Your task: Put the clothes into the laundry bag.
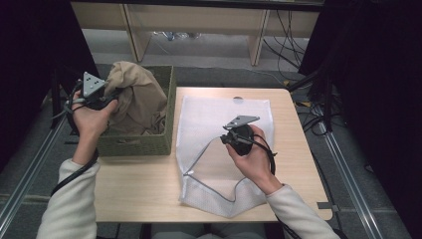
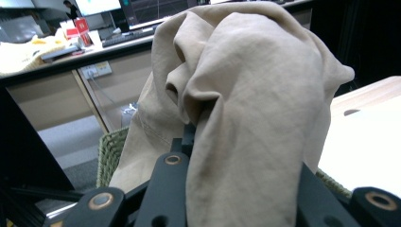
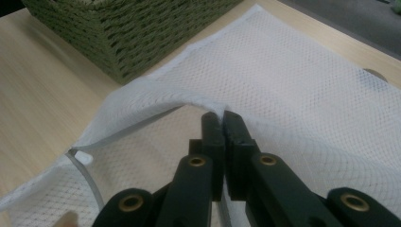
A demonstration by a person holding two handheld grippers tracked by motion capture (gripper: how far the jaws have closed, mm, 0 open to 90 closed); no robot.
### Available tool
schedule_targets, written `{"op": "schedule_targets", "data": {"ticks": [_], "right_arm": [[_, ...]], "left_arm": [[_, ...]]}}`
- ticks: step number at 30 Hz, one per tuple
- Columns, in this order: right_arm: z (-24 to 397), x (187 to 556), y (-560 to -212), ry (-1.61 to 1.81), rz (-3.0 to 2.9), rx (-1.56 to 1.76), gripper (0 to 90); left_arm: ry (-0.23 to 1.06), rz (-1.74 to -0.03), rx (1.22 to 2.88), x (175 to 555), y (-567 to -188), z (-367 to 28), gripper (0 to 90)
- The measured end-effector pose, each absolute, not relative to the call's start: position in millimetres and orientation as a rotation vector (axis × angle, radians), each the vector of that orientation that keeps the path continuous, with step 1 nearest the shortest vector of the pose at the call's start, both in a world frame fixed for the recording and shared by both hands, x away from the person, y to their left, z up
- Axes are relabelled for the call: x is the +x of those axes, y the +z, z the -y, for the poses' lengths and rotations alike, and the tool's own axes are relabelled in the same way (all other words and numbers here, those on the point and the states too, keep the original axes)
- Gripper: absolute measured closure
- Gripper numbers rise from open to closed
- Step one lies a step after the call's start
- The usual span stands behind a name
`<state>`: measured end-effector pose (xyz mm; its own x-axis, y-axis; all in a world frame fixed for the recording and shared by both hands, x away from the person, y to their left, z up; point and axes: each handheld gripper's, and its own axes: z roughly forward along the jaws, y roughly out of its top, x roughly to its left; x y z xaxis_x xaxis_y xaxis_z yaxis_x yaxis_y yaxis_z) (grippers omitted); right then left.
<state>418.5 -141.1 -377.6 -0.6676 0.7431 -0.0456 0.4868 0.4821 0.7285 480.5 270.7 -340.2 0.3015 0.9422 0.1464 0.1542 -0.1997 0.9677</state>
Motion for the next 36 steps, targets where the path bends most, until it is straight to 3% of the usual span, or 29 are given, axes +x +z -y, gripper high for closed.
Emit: {"op": "schedule_targets", "data": {"ticks": [36], "right_arm": [[142.4, 418.9, -375.9, 1.010, -2.369, 1.019, 89.8]], "left_arm": [[1.178, -0.828, 1.444, 425.7, -273.6, -265.8, 77.0]]}}
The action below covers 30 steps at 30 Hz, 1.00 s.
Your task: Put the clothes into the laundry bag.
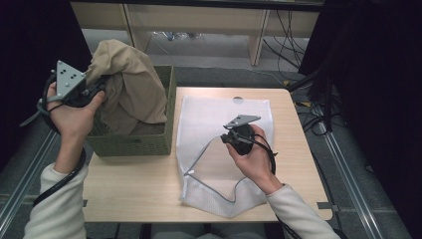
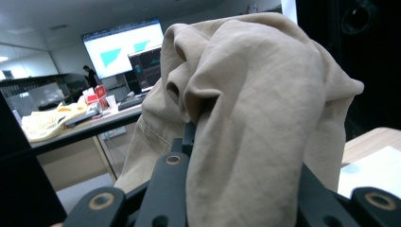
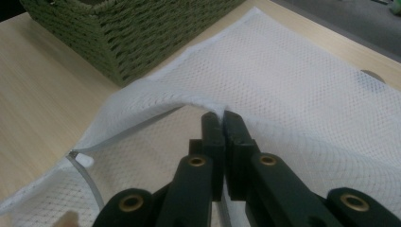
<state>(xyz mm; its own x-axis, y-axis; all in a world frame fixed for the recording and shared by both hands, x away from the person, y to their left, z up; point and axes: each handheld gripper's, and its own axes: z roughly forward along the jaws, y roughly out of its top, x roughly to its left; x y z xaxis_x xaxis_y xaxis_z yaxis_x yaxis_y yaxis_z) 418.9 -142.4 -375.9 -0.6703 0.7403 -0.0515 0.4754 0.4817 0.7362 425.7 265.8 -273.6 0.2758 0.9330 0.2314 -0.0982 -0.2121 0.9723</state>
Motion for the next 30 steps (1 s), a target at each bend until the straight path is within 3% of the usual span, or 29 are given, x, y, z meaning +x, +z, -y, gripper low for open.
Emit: {"op": "schedule_targets", "data": {"ticks": [30], "right_arm": [[142.2, 417.4, -375.2, 1.007, -2.362, 1.047, 89.9]], "left_arm": [[1.163, -0.641, 1.327, 362.7, -219.9, -266.3, 77.0]]}}
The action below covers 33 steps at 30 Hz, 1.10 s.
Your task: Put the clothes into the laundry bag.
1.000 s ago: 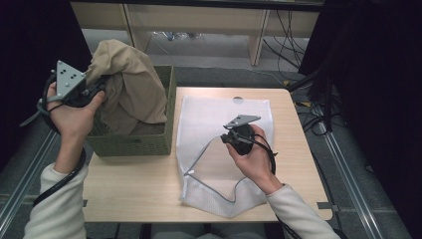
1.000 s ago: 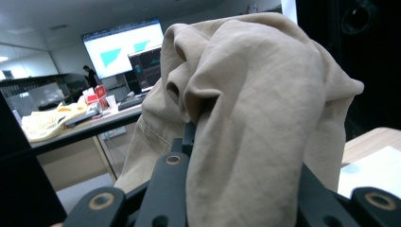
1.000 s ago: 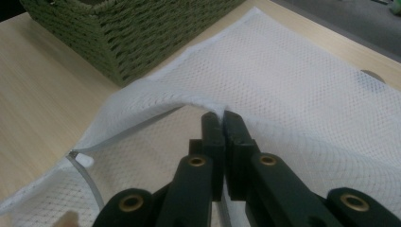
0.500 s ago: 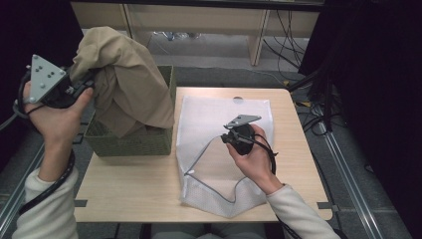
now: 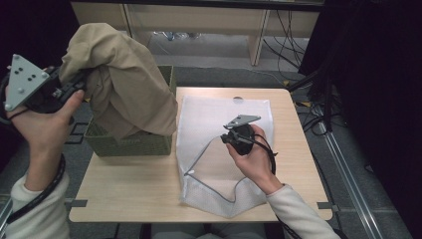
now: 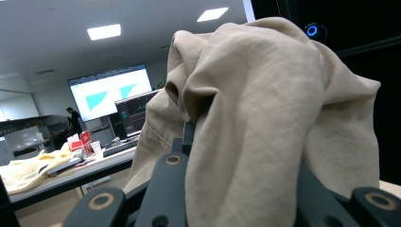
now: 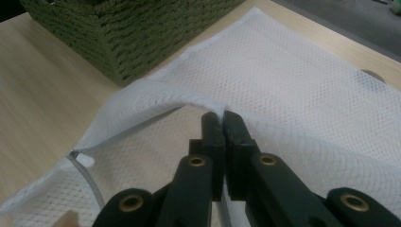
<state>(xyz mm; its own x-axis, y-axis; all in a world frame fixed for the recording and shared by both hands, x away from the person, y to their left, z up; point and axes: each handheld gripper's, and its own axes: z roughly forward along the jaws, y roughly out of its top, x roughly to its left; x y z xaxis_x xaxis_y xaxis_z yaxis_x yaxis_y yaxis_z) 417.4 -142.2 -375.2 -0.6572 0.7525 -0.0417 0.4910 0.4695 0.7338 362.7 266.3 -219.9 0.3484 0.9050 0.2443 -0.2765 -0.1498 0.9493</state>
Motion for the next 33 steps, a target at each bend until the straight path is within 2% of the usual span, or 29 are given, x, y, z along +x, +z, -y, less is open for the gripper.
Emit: {"op": "schedule_targets", "data": {"ticks": [5, 15, 33], "right_arm": [[143.1, 417.7, -374.5, 1.008, -2.363, 1.035, 89.9], [143.5, 418.1, -374.4, 1.013, -2.357, 1.024, 89.9], [143.0, 415.3, -371.9, 1.024, -2.352, 1.068, 89.9]], "left_arm": [[1.116, -0.626, 1.296, 352.3, -214.6, -267.7, 76.9], [1.118, -0.553, 1.238, 320.2, -197.8, -270.2, 76.9], [1.085, -0.483, 1.238, 286.0, -181.7, -273.6, 76.8]]}}
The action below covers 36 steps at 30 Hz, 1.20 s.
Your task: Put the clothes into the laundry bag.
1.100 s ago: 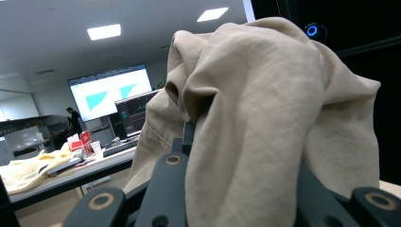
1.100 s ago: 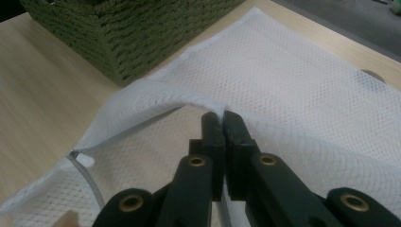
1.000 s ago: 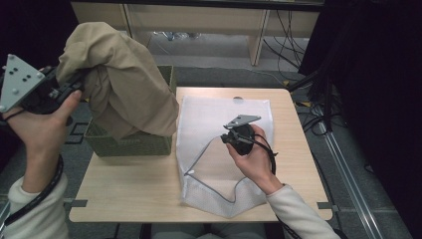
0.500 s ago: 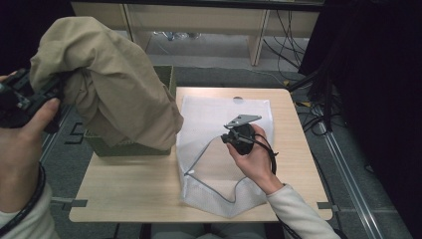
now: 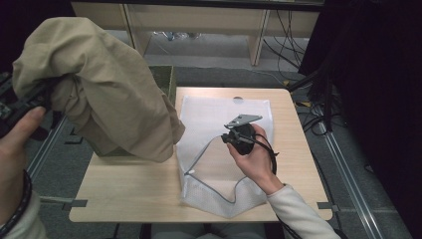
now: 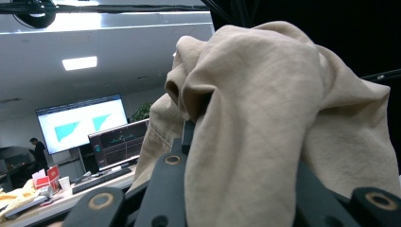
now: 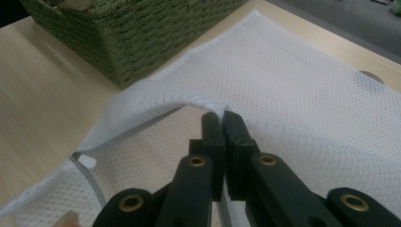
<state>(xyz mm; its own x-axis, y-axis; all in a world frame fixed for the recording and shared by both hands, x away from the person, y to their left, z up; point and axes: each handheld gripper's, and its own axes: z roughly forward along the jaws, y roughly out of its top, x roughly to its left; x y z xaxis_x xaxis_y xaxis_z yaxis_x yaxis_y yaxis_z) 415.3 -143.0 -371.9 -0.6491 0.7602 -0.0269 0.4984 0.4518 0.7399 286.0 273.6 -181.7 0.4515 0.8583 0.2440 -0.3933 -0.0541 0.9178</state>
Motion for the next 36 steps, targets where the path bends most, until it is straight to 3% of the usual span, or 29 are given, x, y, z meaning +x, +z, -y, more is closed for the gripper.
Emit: {"op": "schedule_targets", "data": {"ticks": [13, 23, 36], "right_arm": [[143.3, 415.6, -371.3, 1.019, -2.357, 1.041, 89.9], [143.8, 414.7, -370.7, 1.015, -2.363, 1.046, 89.9], [144.7, 414.9, -370.3, 1.027, -2.358, 1.038, 89.9]], "left_arm": [[1.045, -0.398, 1.198, 253.6, -164.1, -278.5, 76.8], [0.858, -0.291, 1.289, 232.4, -157.1, -268.8, 76.7], [0.599, -0.260, 1.500, 269.6, -194.1, -215.6, 76.5]]}}
